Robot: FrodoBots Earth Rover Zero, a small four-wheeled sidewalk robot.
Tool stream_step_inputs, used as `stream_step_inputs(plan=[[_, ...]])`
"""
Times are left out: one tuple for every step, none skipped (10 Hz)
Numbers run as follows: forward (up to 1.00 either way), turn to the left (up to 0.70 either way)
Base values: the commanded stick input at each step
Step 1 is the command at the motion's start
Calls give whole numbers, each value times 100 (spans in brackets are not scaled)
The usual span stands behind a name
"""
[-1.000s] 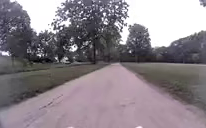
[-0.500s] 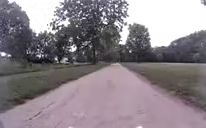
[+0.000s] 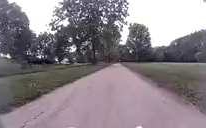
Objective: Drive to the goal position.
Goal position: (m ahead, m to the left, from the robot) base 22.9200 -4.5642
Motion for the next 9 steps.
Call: stream_step_inputs(plan=[[70, 0], [70, 0], [70, 0], [70, 0], [70, 0], [70, 0], [70, 0], [70, -3], [70, -8]])
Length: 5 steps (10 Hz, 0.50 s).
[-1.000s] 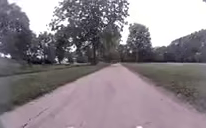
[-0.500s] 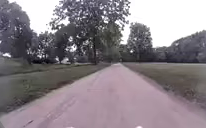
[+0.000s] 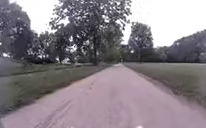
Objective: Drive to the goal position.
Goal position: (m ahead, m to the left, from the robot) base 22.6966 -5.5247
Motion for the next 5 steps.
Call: stream_step_inputs(plan=[[70, -7], [70, -5], [70, 0], [70, 0], [70, 0]])
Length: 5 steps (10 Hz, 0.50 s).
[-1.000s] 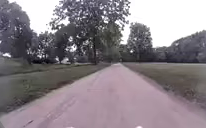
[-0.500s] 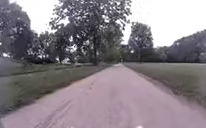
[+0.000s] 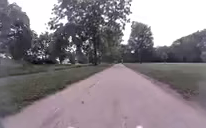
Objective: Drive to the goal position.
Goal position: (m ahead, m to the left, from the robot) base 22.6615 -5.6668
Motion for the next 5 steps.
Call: stream_step_inputs(plan=[[70, -6], [70, -14], [70, -12], [70, 0], [70, 0]])
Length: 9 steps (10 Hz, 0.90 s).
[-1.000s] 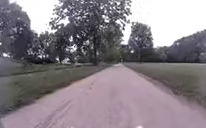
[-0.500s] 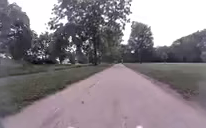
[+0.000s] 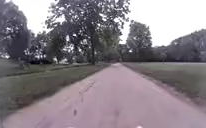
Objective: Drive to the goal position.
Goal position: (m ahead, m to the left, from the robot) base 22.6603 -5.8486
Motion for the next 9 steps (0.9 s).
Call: stream_step_inputs(plan=[[70, 0], [70, 0], [70, 0], [70, 0], [70, -3], [70, -9], [70, -14], [70, -14], [70, -13]])
